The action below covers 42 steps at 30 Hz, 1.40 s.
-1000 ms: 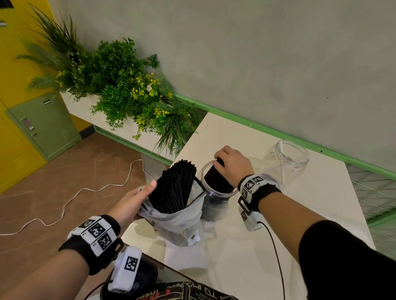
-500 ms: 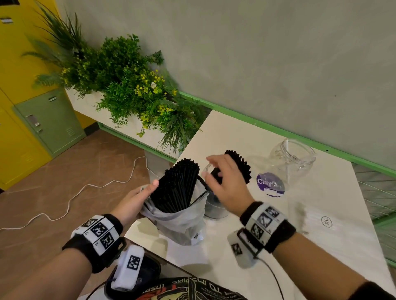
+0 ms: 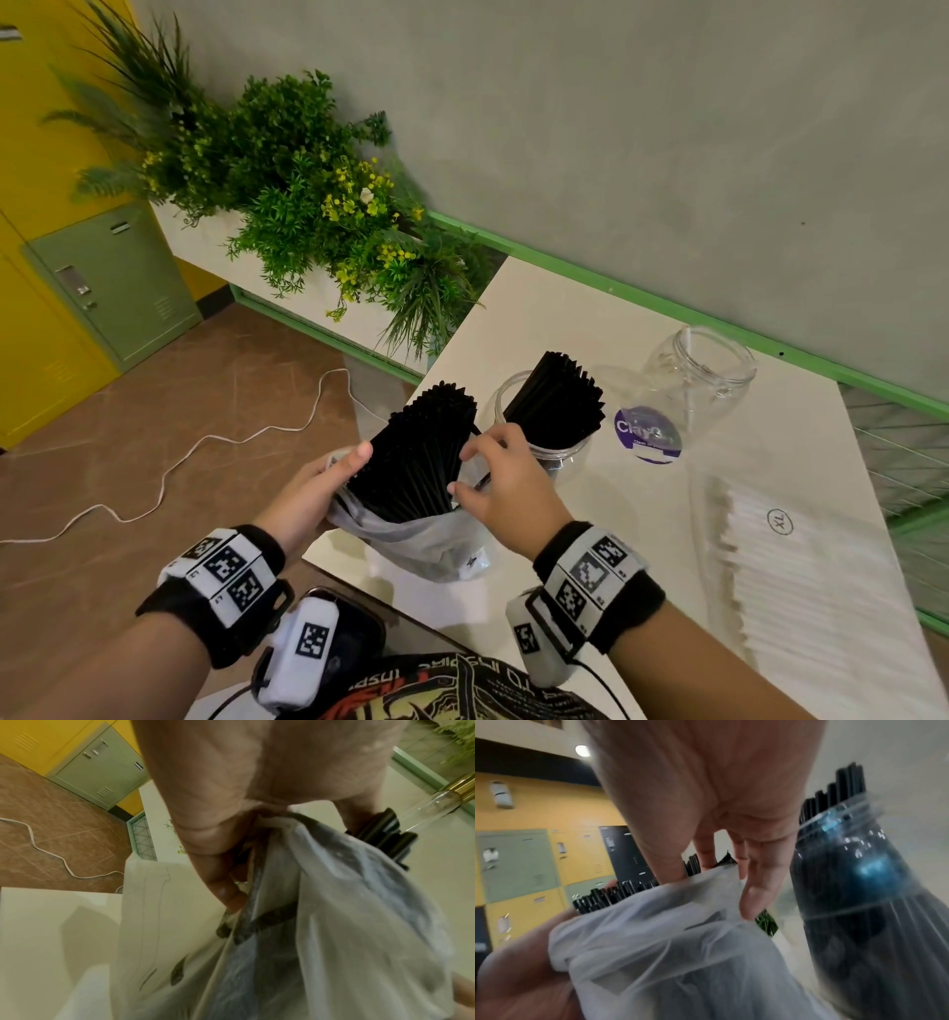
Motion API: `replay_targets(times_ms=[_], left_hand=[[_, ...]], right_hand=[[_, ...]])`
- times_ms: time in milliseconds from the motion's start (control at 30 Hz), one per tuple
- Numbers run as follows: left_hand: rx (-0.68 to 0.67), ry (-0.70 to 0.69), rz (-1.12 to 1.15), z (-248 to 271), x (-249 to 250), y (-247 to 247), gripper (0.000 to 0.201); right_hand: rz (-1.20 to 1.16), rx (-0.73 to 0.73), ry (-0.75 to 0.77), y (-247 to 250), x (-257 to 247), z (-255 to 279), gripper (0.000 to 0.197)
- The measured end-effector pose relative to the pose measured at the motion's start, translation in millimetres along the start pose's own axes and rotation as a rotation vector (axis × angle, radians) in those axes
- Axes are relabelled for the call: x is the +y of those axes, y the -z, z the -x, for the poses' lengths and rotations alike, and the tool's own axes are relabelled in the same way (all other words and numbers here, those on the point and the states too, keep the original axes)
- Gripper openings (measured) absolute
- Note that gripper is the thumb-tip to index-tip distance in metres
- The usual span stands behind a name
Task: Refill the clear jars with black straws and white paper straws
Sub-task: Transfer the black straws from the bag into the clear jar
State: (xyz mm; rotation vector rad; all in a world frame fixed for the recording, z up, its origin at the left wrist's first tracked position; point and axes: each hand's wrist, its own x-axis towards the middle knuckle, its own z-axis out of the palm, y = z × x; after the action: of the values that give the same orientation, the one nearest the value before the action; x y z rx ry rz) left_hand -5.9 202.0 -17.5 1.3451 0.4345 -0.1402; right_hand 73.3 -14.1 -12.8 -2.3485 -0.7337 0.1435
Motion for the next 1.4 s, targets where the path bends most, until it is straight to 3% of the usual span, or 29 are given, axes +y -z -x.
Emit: replay_targets(times_ms=[100,167,367,567,667,733,800,867,967,1033,1233,1400], left_hand=[[-0.016,-0.003,0.017,1,-1,1,0.102],[-0.015,-0.010,0.025,1,-1,1,0.101],[0.007,-0.032,0.107,-3,0,-4,0.099],[0.024,0.022,0.103,-8,-1,-6,0.079],[0.009,0.046,0.072,-10,1,-9,0.096],[0.010,0.084,0.095,-9,5,-13,0.085],[0.017,0.113,0.102,-10,6,-15,0.075],[0.018,0.128,0.087,-11,6,-16,0.072],[0.016,0.136,0.085,-11,7,-15,0.076],[-0.001,0.130,0.078,-12,6,-13,0.084],[-0.046,0.124,0.064,-13,5,-15,0.102],[-0.070,0.106,0.035,-10,6,-24,0.108]], right_hand=[[-0.175,-0.084,-0.154,-3,1,-3,0.032],[-0.287,-0.057,-0.164,2,-3,-2,0.037],[-0.420,0.087,0.097,30,-32,-3,0.041],[-0.039,-0.062,0.005,13,6,6,0.045],[0.039,-0.114,0.003,9,16,12,0.050],[0.080,-0.105,0.019,8,17,13,0.051],[0.180,-0.044,0.092,6,16,15,0.049],[0.261,0.120,0.237,6,11,17,0.043],[0.167,0.246,0.419,8,-3,19,0.035],[0.066,0.177,0.372,8,-12,17,0.045],[-0.056,-0.061,0.090,-4,-6,4,0.109],[-0.033,-0.180,-0.065,-12,-1,-5,0.123]])
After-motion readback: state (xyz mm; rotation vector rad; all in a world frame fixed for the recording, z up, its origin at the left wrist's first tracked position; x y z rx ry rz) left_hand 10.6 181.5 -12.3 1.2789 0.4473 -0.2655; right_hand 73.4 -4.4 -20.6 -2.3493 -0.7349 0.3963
